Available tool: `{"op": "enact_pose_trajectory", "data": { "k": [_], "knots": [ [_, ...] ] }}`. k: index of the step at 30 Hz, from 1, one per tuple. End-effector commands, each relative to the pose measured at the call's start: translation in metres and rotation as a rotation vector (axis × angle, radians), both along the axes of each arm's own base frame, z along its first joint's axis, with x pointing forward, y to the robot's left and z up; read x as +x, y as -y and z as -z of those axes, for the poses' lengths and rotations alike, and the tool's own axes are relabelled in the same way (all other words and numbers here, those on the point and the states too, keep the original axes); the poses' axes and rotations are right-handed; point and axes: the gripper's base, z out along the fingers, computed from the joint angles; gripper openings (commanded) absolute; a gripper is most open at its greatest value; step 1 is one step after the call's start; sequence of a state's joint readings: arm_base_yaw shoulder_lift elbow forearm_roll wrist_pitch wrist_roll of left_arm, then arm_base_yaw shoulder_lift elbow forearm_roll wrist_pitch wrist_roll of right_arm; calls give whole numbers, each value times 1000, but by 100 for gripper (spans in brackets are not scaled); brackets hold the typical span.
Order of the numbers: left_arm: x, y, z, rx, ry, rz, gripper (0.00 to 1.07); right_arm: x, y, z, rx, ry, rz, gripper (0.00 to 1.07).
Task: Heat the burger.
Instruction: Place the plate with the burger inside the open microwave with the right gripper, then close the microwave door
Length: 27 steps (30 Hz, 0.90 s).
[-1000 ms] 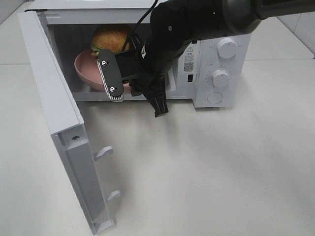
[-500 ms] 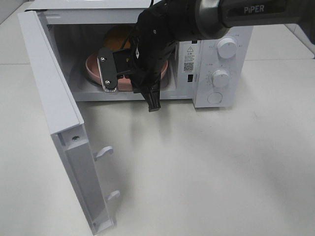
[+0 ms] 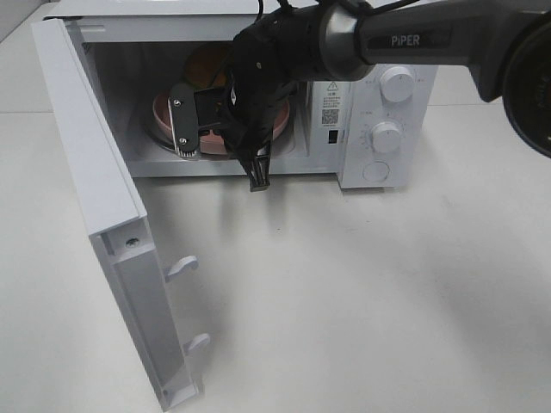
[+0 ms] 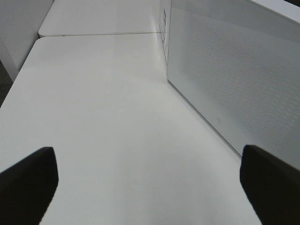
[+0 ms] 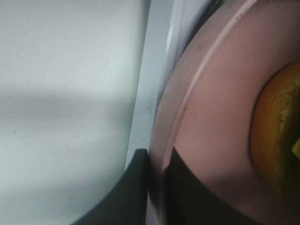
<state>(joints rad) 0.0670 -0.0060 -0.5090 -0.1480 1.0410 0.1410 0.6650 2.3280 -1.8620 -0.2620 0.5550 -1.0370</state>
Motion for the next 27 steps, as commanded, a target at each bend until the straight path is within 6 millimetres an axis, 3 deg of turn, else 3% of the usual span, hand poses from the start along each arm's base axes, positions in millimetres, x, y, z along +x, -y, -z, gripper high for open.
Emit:
{"op": "enact_pose_trajectory", "data": {
  "k": [1, 12, 22, 27],
  "knots": [
    [-2, -1, 0, -2, 18, -8, 98, 7, -4, -15, 49, 71, -7, 2],
    [-2, -1, 0, -2, 18, -8, 98, 7, -4, -15, 74, 57, 29, 12],
    [-2, -1, 0, -2, 18, -8, 98, 5, -4, -16, 90, 40, 62, 37],
    [-2, -1, 0, -2, 18, -8, 98, 3, -1, -16, 84, -2, 112, 39]
  ]
}}
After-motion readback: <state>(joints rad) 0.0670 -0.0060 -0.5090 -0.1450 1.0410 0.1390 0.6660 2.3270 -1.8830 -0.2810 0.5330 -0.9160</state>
